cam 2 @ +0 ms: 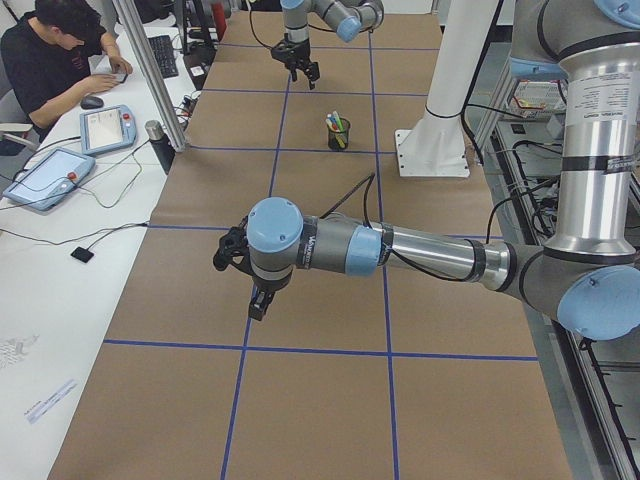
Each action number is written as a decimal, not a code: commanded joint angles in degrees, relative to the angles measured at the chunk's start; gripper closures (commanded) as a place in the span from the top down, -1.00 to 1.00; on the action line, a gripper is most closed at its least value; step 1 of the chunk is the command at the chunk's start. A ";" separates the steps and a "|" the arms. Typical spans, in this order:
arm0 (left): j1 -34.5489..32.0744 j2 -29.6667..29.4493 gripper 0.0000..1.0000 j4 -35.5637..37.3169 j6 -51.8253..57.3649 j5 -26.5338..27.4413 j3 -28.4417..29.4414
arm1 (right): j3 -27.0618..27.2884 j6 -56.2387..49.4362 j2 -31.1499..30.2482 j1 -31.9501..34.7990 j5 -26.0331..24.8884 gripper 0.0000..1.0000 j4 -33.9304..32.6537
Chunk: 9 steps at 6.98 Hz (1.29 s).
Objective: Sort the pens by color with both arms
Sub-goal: 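Move the right gripper over the black mesh pen cup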
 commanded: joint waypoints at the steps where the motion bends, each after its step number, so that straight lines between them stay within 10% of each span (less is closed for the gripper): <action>1: 0.00 0.05 1.00 -0.12 0.03 0.00 0.60 | -5.62 -0.17 4.88 -1.92 -0.04 0.85 -0.20; 9: 0.00 -0.47 1.00 -0.38 0.21 0.08 2.54 | -7.05 -0.08 1.39 -7.63 0.05 0.61 0.15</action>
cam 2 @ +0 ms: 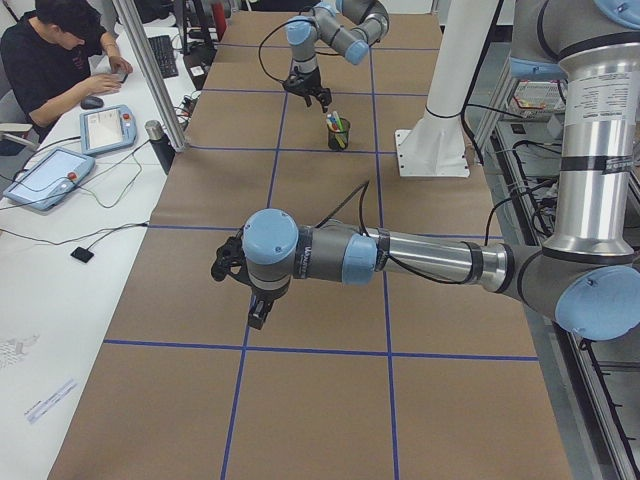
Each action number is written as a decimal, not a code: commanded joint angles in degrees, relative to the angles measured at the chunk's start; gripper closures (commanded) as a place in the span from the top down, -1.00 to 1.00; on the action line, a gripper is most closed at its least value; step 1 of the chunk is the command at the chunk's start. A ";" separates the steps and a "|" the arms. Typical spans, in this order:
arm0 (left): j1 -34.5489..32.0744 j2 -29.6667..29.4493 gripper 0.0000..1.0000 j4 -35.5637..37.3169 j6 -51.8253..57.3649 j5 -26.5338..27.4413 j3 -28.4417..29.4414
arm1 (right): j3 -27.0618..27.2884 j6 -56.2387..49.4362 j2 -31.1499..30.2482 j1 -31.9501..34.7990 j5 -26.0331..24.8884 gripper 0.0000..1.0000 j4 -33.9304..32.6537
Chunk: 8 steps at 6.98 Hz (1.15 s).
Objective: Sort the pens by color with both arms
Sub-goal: 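Lower the right gripper and grasp the blue highlighter in the cup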
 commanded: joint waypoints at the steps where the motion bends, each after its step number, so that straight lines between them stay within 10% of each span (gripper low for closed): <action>1: 0.00 0.00 1.00 -0.10 0.00 0.07 0.14 | -0.06 -0.02 -0.75 -0.79 -0.11 0.55 0.00; 8: 0.00 -0.09 1.00 -0.10 0.00 -0.02 0.32 | 0.12 0.60 -1.71 -1.57 -0.11 0.21 0.00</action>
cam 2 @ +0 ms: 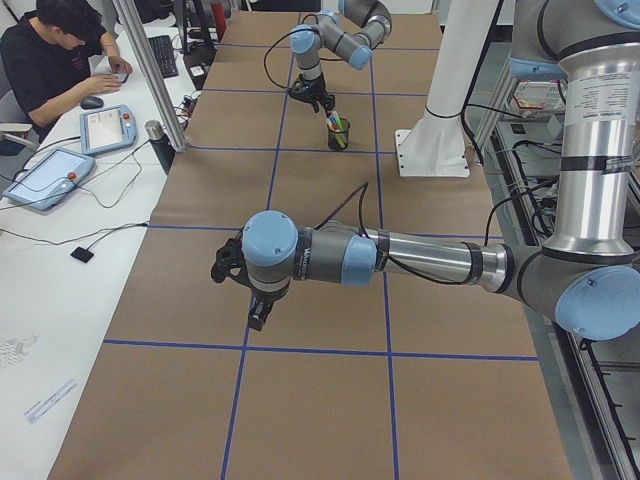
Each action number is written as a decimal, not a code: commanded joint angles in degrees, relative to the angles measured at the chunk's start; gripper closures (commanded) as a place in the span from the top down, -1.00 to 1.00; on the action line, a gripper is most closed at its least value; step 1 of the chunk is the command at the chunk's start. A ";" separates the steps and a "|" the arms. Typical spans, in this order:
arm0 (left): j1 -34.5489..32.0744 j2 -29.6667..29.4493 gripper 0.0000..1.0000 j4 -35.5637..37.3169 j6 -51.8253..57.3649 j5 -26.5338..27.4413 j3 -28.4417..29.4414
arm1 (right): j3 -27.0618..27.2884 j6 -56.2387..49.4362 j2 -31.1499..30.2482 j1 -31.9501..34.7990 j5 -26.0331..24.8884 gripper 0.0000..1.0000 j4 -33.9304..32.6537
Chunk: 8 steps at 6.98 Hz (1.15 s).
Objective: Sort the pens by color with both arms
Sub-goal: 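Lower the right gripper and grasp the blue highlighter in the cup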
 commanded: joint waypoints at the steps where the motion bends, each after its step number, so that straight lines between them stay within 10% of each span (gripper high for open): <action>1: 0.00 -0.05 1.00 0.00 0.00 -0.04 0.04 | 0.32 0.25 -0.72 -0.50 -0.07 0.18 0.00; 8: 0.00 -0.14 1.00 0.00 0.00 -0.04 0.39 | 0.59 0.34 -1.07 -1.73 -0.07 -0.11 0.00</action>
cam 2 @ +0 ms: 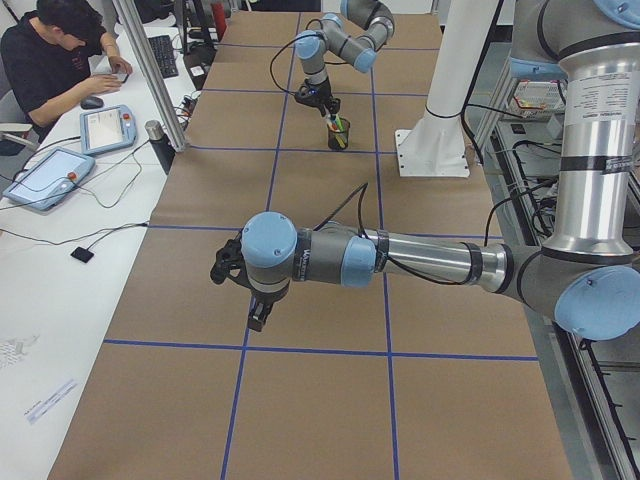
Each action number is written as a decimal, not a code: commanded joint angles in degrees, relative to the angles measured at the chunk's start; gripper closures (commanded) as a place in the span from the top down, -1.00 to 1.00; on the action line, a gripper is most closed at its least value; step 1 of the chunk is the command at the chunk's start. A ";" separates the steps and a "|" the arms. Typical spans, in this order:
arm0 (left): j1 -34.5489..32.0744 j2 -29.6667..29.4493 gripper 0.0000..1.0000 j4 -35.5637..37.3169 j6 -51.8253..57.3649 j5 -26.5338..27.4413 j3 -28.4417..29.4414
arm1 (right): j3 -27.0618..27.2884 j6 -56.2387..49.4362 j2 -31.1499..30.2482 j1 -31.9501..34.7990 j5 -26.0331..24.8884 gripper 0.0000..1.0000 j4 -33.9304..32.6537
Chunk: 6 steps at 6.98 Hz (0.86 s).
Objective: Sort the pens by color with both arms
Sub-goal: 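Lower the right gripper and grasp the blue highlighter in the cup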
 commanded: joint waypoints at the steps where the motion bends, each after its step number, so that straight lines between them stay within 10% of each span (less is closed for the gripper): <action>1: 0.00 0.06 1.00 0.00 0.00 0.00 0.07 | -0.07 0.00 0.05 -0.10 -0.03 -0.13 0.00; 6: 0.00 0.06 1.00 0.00 0.00 0.00 0.07 | 0.02 0.00 -0.12 -0.10 -0.03 -0.19 -0.09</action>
